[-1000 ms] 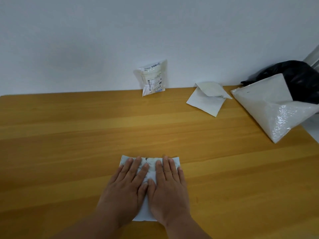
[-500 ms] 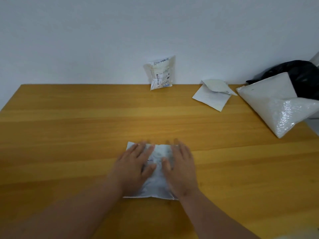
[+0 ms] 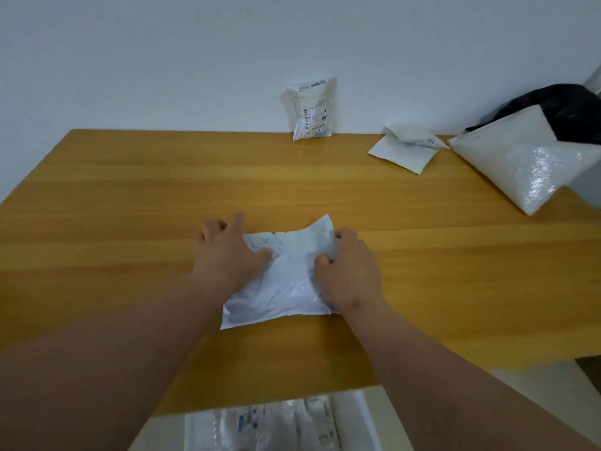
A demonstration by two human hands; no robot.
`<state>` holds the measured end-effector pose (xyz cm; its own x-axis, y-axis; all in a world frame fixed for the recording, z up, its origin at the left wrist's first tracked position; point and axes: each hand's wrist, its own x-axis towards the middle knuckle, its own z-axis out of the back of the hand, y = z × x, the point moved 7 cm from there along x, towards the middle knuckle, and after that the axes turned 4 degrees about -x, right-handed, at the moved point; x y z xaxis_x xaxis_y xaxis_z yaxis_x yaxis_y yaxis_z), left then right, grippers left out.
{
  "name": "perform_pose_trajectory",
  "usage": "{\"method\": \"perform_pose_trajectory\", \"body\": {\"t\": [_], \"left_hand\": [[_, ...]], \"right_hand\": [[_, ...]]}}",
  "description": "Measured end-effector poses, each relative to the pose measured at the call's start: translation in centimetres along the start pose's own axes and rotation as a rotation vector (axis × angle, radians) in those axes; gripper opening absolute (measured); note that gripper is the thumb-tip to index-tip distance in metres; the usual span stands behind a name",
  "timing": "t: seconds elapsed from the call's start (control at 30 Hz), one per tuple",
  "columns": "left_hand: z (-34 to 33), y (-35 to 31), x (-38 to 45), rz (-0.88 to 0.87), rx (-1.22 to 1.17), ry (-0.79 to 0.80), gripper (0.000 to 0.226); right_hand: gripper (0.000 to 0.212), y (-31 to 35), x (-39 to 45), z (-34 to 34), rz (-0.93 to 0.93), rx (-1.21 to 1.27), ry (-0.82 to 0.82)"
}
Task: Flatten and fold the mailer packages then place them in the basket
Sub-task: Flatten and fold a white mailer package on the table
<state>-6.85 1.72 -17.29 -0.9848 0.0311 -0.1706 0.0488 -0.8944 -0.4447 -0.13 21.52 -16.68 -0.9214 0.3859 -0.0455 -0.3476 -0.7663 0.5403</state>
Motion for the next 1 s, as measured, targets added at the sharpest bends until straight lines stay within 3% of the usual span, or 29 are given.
{"method": "perform_pose_trajectory", "body": {"t": [0.1,0.23,0.47,0.7,0.87,1.0], "left_hand": [[0.2,1.4,-1.5,-0.013,-0.032,-0.041,0.072],[0.6,2.8,-5.7,-0.084,-0.017,-0.107,0.060],[-0.4,5.0,-17.8,-0.314,0.045,-0.228,0.052],[-3.7,9.1,-25.2,-0.367,-0.163,-0.295,0.036],[-9.4,12.6,-24.9,-0.320,-0.104,-0.050,0.037],[-13.5,13.7,-21.7,-0.247,0.069,0.169,0.051]], "right_hand": [[0.051,1.4,-1.9,-0.1,0.094,0.197,0.049],[0.060,1.7,-6.1,0.3,0.148,0.264,-0.019],[0.026,-0.4,-17.0,-0.3,0.134,0.172,-0.087],[0.018,-4.8,-22.3,-4.4,0.023,0.144,0.002],[0.016,-7.9,-23.3,-10.0,0.017,-0.015,0.218],[0.031,-8.9,-21.5,-14.2,0.059,-0.198,0.420]]}}
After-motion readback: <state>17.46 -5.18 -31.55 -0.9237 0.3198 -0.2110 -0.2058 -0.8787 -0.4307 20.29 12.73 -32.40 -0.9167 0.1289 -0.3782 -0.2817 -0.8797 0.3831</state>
